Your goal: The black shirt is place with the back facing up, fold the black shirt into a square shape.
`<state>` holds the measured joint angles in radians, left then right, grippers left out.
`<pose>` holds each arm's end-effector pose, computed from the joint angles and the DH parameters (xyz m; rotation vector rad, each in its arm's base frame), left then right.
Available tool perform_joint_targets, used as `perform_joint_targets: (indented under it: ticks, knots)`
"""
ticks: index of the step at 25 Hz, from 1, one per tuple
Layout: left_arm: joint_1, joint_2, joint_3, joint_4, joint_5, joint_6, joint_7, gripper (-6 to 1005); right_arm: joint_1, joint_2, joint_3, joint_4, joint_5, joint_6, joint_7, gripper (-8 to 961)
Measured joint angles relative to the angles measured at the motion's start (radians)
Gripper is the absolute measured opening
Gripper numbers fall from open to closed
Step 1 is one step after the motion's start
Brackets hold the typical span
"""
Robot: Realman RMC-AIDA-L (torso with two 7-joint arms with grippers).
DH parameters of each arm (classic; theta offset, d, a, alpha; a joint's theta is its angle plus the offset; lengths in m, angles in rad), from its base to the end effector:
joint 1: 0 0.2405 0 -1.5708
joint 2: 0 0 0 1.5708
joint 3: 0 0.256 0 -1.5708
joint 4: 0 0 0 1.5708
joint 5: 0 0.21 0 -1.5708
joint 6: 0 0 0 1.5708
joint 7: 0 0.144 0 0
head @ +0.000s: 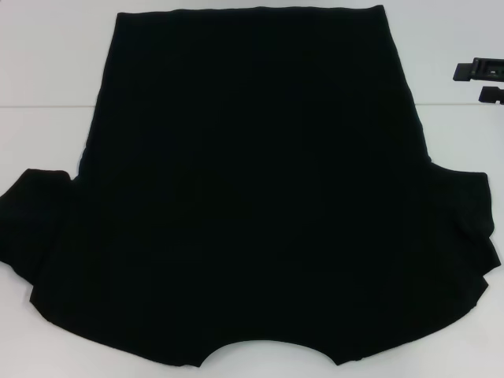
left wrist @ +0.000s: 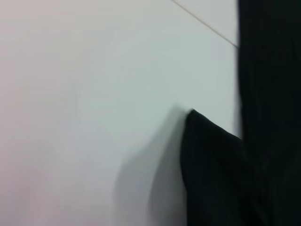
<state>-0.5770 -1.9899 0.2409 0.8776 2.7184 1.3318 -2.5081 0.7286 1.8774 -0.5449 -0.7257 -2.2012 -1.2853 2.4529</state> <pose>-0.3768 0.3420 0.1146 -1.6206 -1.8605 -0.2984 0.2612 0.4342 0.1211 -1.9962 1.5913 0.6836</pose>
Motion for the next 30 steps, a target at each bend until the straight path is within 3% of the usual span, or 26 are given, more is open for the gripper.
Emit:
perform_joint_targets:
  ticks: [11, 20, 28, 29, 30]
  knots:
    - [-0.010, 0.009, 0.001, 0.043, 0.009, -0.010, -0.030, 35, -0.002, 0.000, 0.003, -0.008, 0.002, -0.011, 0.000, 849]
    - [-0.051, 0.018, 0.039, 0.059, 0.008, 0.087, -0.032, 36, 0.001, -0.001, 0.002, -0.013, 0.002, -0.017, 0.000, 849]
    - [-0.148, -0.013, 0.129, 0.062, -0.010, 0.212, -0.032, 34, 0.002, -0.001, 0.000, -0.014, 0.001, -0.018, 0.000, 848]
    - [-0.182, -0.030, 0.193, 0.063, -0.028, 0.243, -0.031, 34, 0.001, -0.001, 0.000, -0.014, 0.001, -0.017, 0.000, 848]
    - [-0.190, -0.034, 0.214, 0.063, -0.033, 0.249, -0.031, 34, 0.000, -0.001, 0.001, -0.014, 0.001, -0.017, 0.000, 848]
